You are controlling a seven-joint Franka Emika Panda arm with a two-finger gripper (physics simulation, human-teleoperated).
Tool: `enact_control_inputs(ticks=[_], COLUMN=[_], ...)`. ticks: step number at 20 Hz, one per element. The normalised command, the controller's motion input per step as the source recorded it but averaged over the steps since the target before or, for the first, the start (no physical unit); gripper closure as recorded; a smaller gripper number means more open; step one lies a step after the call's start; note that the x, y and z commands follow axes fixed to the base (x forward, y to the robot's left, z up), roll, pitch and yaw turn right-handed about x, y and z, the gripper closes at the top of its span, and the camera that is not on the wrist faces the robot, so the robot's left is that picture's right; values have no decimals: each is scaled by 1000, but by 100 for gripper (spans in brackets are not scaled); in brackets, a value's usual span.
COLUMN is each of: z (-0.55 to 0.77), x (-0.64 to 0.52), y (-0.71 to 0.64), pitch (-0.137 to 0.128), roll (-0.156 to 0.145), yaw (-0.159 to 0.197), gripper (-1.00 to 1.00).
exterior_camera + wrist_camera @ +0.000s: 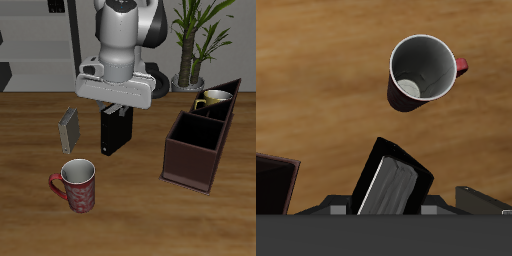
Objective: Place the white-yellow mug into the left desk caddy's left compartment and place the black book into the left desk caddy's front compartment
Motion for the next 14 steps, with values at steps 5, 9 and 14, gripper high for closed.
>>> enact_control_inputs(ticks=[5,9,14], z=[277,200,116], x=[-603,-502,-478], y=[133,214,362], pitch=[-18,-40,-41], roll=[-12,-1,25], yaw=[34,30,31], gripper=[100,100,100])
